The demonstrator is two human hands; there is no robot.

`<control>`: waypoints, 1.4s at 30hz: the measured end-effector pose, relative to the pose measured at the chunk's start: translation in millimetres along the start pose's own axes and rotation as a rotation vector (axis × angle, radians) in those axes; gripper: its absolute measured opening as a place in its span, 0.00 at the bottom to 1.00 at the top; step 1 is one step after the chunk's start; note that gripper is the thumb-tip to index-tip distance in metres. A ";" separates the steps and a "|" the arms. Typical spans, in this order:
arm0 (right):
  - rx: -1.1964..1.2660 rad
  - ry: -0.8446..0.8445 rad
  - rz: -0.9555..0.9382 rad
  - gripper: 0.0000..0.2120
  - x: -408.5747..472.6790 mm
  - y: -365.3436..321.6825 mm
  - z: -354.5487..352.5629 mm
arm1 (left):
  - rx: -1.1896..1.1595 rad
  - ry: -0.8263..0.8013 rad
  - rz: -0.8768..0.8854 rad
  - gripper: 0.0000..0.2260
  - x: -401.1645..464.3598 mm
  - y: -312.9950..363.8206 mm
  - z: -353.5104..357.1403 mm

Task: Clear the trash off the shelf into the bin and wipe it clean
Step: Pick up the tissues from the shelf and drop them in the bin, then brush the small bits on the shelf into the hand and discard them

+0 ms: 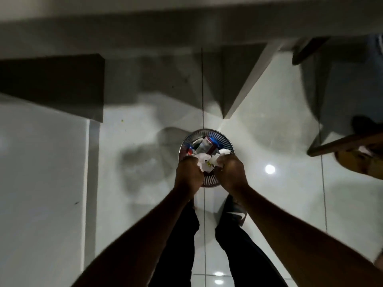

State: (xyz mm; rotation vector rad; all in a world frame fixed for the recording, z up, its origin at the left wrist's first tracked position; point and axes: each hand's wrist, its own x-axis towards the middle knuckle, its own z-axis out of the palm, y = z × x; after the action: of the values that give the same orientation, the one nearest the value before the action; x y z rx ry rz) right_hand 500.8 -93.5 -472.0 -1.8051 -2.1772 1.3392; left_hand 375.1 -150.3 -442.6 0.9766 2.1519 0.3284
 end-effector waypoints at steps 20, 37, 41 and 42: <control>0.141 0.160 -0.297 0.25 -122.0 -151.2 -151.1 | 0.228 0.095 0.730 0.16 -112.7 104.8 -181.7; -0.188 0.384 -0.326 0.13 25.4 -405.5 -353.3 | 0.556 0.445 0.672 0.12 39.2 271.3 -422.8; -0.366 0.306 -0.273 0.12 62.6 -400.4 -338.1 | 0.626 0.304 0.732 0.20 82.9 270.1 -415.4; -0.376 0.314 -0.296 0.11 67.3 -396.8 -335.3 | 0.639 0.309 0.749 0.17 87.7 268.0 -412.7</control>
State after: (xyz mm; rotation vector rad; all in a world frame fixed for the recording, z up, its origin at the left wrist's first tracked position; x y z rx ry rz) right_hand 330.4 170.8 -53.0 -1.5629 -2.4989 0.5751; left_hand 186.8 122.9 -68.8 2.2286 2.1102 0.1340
